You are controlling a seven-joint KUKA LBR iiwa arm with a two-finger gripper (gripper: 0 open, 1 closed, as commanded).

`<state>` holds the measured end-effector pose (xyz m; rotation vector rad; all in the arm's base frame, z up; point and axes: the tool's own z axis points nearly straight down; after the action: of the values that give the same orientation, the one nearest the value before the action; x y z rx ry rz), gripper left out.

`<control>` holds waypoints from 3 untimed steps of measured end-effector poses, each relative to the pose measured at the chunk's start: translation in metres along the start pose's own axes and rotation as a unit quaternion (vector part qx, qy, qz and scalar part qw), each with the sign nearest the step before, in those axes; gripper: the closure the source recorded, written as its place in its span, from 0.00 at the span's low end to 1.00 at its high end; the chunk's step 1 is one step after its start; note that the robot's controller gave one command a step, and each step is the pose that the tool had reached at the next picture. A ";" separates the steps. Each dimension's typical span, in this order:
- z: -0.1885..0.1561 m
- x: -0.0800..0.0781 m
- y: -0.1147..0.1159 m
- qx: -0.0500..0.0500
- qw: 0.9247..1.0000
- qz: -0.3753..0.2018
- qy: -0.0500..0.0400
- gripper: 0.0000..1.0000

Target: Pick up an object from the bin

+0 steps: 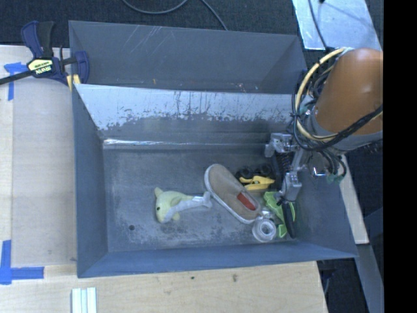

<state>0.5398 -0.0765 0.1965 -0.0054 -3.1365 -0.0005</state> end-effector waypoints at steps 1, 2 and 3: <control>-0.005 -0.001 0.000 0.000 1.000 -0.001 -0.004 0.00; 0.023 -0.018 0.013 0.001 1.000 0.021 -0.008 0.00; 0.121 -0.047 0.022 0.003 0.996 -0.091 -0.003 1.00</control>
Offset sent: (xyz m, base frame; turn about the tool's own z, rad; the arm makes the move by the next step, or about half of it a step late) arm 0.0383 0.0406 -0.0814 0.0997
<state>0.5861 -0.0551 0.0756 0.2793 -3.1295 0.0068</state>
